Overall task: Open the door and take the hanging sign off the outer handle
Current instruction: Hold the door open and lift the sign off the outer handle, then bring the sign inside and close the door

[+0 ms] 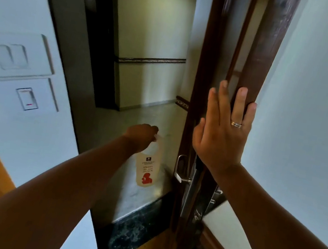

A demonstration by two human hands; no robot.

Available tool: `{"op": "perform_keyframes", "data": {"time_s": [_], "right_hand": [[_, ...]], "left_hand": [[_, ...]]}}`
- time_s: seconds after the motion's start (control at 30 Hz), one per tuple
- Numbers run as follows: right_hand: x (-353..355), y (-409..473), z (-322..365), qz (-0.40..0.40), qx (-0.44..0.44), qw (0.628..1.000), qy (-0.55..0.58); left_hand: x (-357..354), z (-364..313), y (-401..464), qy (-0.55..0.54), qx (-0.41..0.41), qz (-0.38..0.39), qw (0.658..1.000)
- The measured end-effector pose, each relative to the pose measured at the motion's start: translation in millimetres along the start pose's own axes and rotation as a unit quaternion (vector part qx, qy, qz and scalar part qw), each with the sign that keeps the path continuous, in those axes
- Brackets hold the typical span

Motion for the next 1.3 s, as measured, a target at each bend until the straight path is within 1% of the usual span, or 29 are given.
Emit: {"op": "perform_keyframes", "data": {"time_s": [0.07,0.2,0.27,0.37,0.43,0.5,0.6,0.67,0.7,0.77,0.83,0.87,0.9,0.93,1.0,1.03,1.07,1.1,1.13,1.17,1.3], "right_hand": [[-1,2,16,-0.006,0.008,1.0,0.014],[-8,5,51,-0.015,0.035,0.999,0.019],[-13,9,72,-0.008,0.054,0.998,0.024],[-17,16,103,0.003,0.083,0.996,0.031],[-19,21,124,0.036,0.114,0.991,0.062],[-20,20,141,0.086,0.142,0.978,0.13],[-11,0,171,0.158,0.168,0.942,0.245],[0,-24,191,0.191,0.175,0.911,0.32],[3,-37,199,0.222,0.166,0.891,0.361],[3,-62,215,0.31,0.108,0.834,0.443],[-4,-86,227,0.41,0.003,0.763,0.499],[-9,-98,234,0.457,-0.063,0.718,0.521],[-15,-111,240,0.508,-0.133,0.662,0.535],[-20,-124,247,0.558,-0.207,0.585,0.551],[-25,-153,265,0.631,-0.35,0.382,0.577],[-28,-166,271,0.646,-0.405,0.291,0.578],[-31,-177,275,0.654,-0.442,0.225,0.571],[-34,-186,276,0.659,-0.46,0.191,0.564],[-39,-193,276,0.662,-0.468,0.178,0.557],[-43,-198,273,0.667,-0.472,0.179,0.547],[-60,-222,242,0.67,-0.513,0.209,0.494]], "left_hand": [[10,16,-16,-0.009,0.019,-0.004,1.0],[36,43,-52,0.015,0.042,-0.033,0.998],[49,56,-71,0.022,0.064,-0.054,0.996],[70,72,-103,0.001,0.105,-0.089,0.99],[82,83,-121,0.002,0.124,-0.106,0.987],[94,93,-140,0.013,0.141,-0.122,0.982],[117,106,-169,0.021,0.16,-0.165,0.973],[136,113,-195,0.024,0.178,-0.188,0.966],[145,116,-206,0.02,0.183,-0.196,0.963],[165,124,-233,0.007,0.205,-0.218,0.954],[185,133,-259,-0.013,0.235,-0.258,0.937],[193,137,-272,-0.026,0.248,-0.276,0.928],[199,138,-280,-0.045,0.255,-0.291,0.921],[202,141,-286,-0.062,0.261,-0.302,0.915],[200,141,-298,-0.088,0.267,-0.32,0.905],[195,141,-302,-0.101,0.27,-0.329,0.899],[188,143,-307,-0.116,0.276,-0.337,0.893],[179,146,-311,-0.134,0.284,-0.344,0.885],[168,148,-313,-0.155,0.292,-0.352,0.876],[157,151,-315,-0.176,0.301,-0.361,0.865],[100,161,-314,-0.266,0.337,-0.393,0.813]]}}
Point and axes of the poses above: each hand's wrist, its own y-axis towards the middle knuckle, its own x-axis out of the back of the hand, z = x × y, the point moved 8 cm from there along y, towards the middle knuckle, and after that the axes turned 5 degrees about -y, right-handed, at the moved point
